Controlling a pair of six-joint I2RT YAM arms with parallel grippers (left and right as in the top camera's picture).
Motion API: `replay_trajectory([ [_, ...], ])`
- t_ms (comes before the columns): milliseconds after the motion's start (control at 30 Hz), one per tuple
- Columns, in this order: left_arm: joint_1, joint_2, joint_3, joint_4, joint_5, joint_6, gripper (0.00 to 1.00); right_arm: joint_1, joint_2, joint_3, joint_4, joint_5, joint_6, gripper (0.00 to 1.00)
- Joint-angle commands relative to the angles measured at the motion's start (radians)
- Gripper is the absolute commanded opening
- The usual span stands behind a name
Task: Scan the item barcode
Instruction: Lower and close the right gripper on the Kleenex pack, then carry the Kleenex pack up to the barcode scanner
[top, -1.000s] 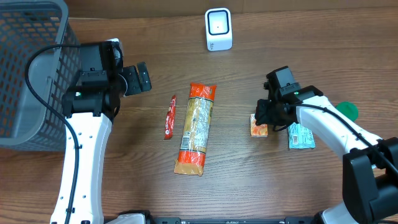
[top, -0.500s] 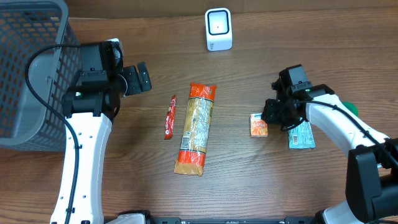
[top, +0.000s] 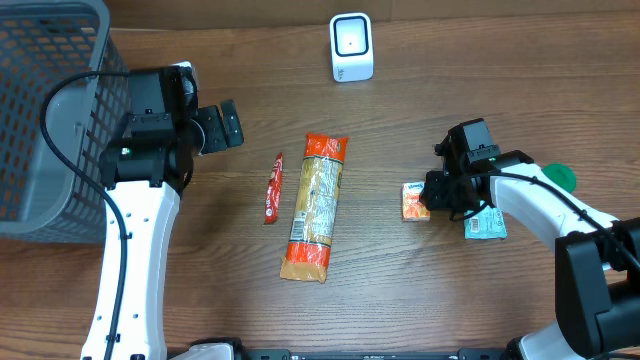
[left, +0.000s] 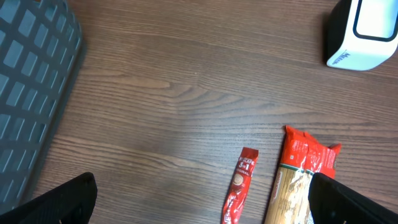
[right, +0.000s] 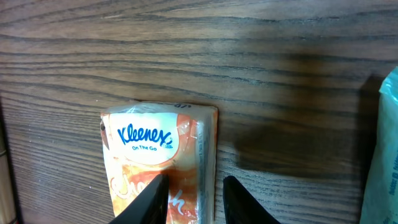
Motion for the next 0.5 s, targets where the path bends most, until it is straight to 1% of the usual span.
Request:
replay_trajectory([
  [0, 0.0, 0.005, 0.005, 0.001, -0.013, 0.013, 1.0, -0.002, 0.0, -0.008, 0.006, -0.006, -0.006, 0.3],
  [100, 0.0, 0.005, 0.005, 0.001, -0.013, 0.013, 1.0, -0.002, 0.0, -0.013, 0.01, -0.006, -0.006, 0.3],
  [133, 0.0, 0.005, 0.005, 0.001, -0.013, 0.013, 1.0, -0.002, 0.0, -0.019, 0.013, -0.005, -0.007, 0.27],
  [367, 0.0, 0.005, 0.005, 0.001, -0.013, 0.013, 1.0, -0.002, 0.0, -0.073, 0.06, -0.005, -0.007, 0.27],
  [467, 0.0, 0.005, 0.005, 0.001, -0.013, 0.013, 1.0, -0.002, 0.0, -0.073, 0.06, -0.005, -0.007, 0.22],
])
